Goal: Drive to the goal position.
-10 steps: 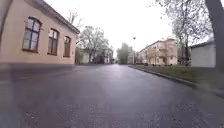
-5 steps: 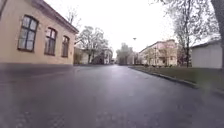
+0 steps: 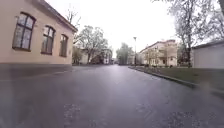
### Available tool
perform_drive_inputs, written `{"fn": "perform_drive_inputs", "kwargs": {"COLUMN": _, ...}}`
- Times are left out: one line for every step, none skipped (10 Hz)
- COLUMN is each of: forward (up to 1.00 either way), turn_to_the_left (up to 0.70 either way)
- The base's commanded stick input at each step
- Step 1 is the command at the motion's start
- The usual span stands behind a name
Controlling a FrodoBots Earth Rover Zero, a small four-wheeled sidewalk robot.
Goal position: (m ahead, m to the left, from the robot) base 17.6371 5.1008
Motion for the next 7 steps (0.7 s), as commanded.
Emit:
{"fn": "perform_drive_inputs", "kwargs": {"forward": 1.00, "turn_to_the_left": 0.00}}
{"fn": "perform_drive_inputs", "kwargs": {"forward": 1.00, "turn_to_the_left": 0.00}}
{"fn": "perform_drive_inputs", "kwargs": {"forward": 1.00, "turn_to_the_left": 0.00}}
{"fn": "perform_drive_inputs", "kwargs": {"forward": 1.00, "turn_to_the_left": 0.00}}
{"fn": "perform_drive_inputs", "kwargs": {"forward": 1.00, "turn_to_the_left": 0.00}}
{"fn": "perform_drive_inputs", "kwargs": {"forward": 1.00, "turn_to_the_left": 0.00}}
{"fn": "perform_drive_inputs", "kwargs": {"forward": 1.00, "turn_to_the_left": 0.00}}
